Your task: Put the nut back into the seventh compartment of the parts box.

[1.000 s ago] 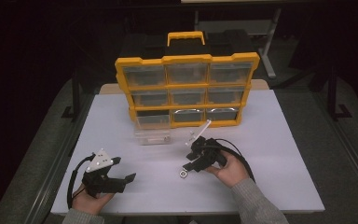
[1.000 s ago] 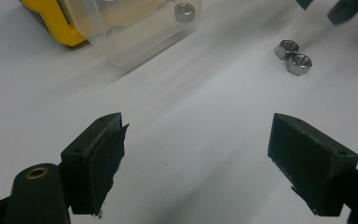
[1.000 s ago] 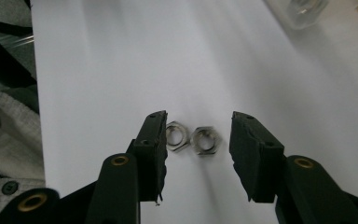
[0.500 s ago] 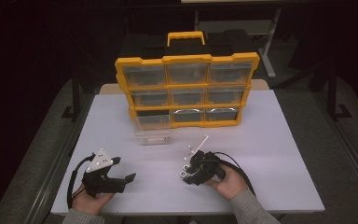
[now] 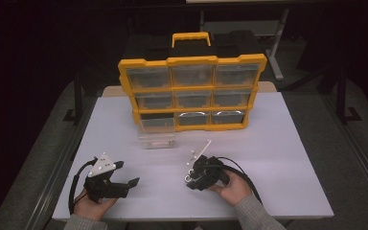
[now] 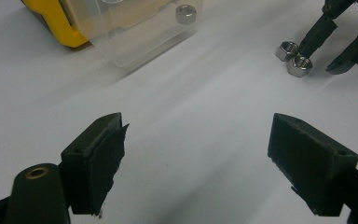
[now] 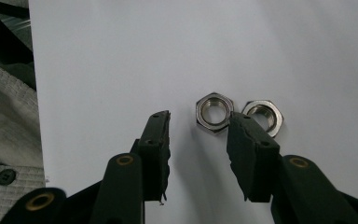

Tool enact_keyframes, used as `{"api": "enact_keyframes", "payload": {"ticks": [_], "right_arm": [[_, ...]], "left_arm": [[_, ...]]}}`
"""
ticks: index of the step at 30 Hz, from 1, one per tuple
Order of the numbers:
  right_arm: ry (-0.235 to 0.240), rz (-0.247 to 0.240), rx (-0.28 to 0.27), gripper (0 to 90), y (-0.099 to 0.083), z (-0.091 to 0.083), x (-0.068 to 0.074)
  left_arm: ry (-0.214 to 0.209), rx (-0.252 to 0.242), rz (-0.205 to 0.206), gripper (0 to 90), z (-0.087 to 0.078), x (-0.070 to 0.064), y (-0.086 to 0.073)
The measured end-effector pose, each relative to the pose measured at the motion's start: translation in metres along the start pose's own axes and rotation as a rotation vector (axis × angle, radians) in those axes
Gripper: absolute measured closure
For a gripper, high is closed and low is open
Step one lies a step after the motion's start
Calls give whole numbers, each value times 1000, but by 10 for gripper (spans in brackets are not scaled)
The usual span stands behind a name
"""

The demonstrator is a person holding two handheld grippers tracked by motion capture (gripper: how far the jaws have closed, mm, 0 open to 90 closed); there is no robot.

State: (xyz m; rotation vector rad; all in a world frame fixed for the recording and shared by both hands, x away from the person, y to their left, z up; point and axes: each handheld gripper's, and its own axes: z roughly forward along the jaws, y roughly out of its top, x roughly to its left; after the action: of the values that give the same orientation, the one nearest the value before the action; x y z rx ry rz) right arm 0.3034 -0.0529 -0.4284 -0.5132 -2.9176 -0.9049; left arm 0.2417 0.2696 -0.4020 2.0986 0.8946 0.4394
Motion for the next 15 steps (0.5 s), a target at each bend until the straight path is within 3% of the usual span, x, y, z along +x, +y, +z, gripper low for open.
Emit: {"api": "enact_keyframes", "payload": {"ticks": [15], "right_arm": [[-12,-35,17,592,12,5,0]], "left_arm": [[-1,5,-4,183,-1,0,0]]}}
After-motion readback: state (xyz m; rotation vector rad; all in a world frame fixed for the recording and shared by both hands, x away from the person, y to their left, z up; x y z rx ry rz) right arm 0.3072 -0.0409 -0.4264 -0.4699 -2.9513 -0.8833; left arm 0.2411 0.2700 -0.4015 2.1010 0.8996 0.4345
